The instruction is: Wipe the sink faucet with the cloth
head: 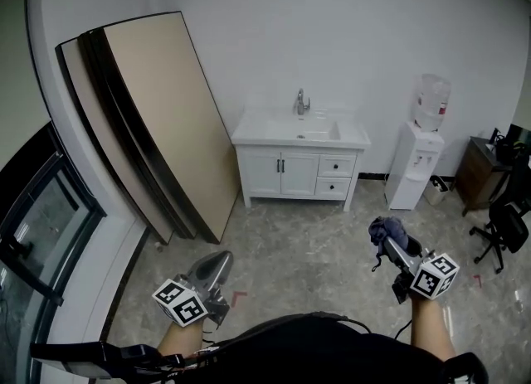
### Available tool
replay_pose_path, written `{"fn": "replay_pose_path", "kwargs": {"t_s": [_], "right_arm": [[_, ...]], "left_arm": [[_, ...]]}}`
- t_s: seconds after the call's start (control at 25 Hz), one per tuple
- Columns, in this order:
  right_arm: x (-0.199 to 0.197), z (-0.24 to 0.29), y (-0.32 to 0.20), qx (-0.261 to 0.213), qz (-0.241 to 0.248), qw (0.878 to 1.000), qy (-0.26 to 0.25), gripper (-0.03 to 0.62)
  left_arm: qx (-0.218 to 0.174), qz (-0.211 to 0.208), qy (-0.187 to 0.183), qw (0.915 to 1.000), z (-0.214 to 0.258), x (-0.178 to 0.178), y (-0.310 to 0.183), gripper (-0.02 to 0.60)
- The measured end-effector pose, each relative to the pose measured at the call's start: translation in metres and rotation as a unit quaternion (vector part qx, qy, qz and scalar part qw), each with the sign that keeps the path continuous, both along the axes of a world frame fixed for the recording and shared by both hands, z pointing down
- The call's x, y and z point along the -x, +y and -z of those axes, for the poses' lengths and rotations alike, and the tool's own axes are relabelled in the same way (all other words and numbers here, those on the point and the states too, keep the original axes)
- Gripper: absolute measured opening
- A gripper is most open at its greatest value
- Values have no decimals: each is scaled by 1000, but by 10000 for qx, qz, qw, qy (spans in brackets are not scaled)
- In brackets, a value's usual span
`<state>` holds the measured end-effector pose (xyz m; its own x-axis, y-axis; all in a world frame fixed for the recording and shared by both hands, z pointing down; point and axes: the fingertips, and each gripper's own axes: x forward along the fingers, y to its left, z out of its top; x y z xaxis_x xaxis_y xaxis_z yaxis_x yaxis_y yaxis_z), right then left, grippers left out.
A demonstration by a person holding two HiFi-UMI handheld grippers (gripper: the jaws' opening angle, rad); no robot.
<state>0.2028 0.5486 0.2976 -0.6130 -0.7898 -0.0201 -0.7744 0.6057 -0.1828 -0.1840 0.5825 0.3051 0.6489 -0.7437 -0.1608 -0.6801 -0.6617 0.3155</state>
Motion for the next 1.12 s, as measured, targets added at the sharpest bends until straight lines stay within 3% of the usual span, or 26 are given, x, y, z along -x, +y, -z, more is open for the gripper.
{"fn": "replay_pose_path", "kwargs": {"t_s": [0.32,0.64,0.84,1.12], "right_arm": [[71,-4,-51,47,-60,9999,83,153],[83,-12,-106,151,54,9998,101,153],[67,-20,-159,176,248,9995,92,153],[2,-12,-240,99,471,9988,64,153]], "left_arm": [[55,-190,10,9998,-7,57,-62,0],[211,-68,79,9997,-26,73,-103,0],[260,133,7,9996,-26,55,-141,0],[158,291,46,9994,-14,-18,-201,0]]}}
